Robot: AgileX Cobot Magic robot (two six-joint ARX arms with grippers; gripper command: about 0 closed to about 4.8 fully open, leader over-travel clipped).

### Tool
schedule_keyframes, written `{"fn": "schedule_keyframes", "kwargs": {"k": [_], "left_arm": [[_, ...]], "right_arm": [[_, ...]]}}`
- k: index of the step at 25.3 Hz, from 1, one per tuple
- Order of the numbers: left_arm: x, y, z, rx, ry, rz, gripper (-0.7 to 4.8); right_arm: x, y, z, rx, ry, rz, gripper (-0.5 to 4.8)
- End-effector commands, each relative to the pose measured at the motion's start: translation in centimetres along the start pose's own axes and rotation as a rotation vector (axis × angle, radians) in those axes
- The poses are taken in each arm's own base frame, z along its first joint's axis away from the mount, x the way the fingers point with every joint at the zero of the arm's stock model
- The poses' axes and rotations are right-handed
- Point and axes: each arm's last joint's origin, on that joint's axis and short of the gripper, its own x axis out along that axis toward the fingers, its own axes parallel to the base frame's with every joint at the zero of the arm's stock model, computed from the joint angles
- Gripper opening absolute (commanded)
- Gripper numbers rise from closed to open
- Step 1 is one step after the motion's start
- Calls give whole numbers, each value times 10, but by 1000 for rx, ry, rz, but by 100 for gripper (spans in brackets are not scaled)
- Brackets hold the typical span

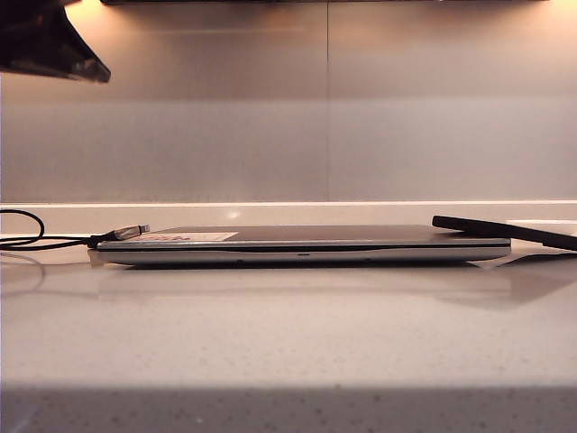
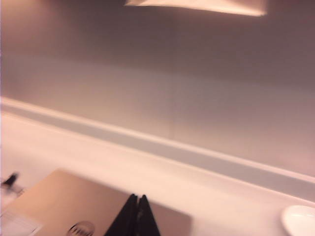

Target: Pick up the charging cable and the phone, plug the charging cable into the charging port on the phone, and finally place them back on the table.

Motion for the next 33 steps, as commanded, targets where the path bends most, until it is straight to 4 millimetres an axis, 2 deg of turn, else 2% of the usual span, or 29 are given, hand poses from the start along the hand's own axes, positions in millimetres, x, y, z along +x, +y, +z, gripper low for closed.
{"fn": "schedule_keyframes", "kwargs": {"k": [1, 8, 14, 15, 17, 18, 20, 24, 33], "left_arm": [[3, -6, -7, 130, 76, -49, -6], [4, -11, -24, 259, 229, -112, -6], [3, -13, -36, 265, 270, -126, 3], [3, -13, -38, 266, 274, -128, 17], [3, -14, -43, 281, 286, -135, 108], [2, -15, -50, 305, 302, -145, 190], [1, -16, -55, 323, 312, -152, 213], [1, -17, -62, 343, 324, -160, 215], [5, -15, -59, 355, 272, -132, 215]], "right_arm": [[-1, 10, -1, -30, 22, 67, -5], [-2, 24, -6, -51, 75, 160, -5], [-3, 28, -11, -54, 126, 195, -5], [-3, 28, -11, -54, 129, 195, -5], [-3, 28, -11, -55, 131, 194, -5], [-3, 28, -11, -55, 131, 194, -5], [-3, 28, -11, -55, 131, 195, -5], [-3, 28, -11, -54, 131, 195, -5], [-3, 28, -11, -54, 130, 195, -5]]}}
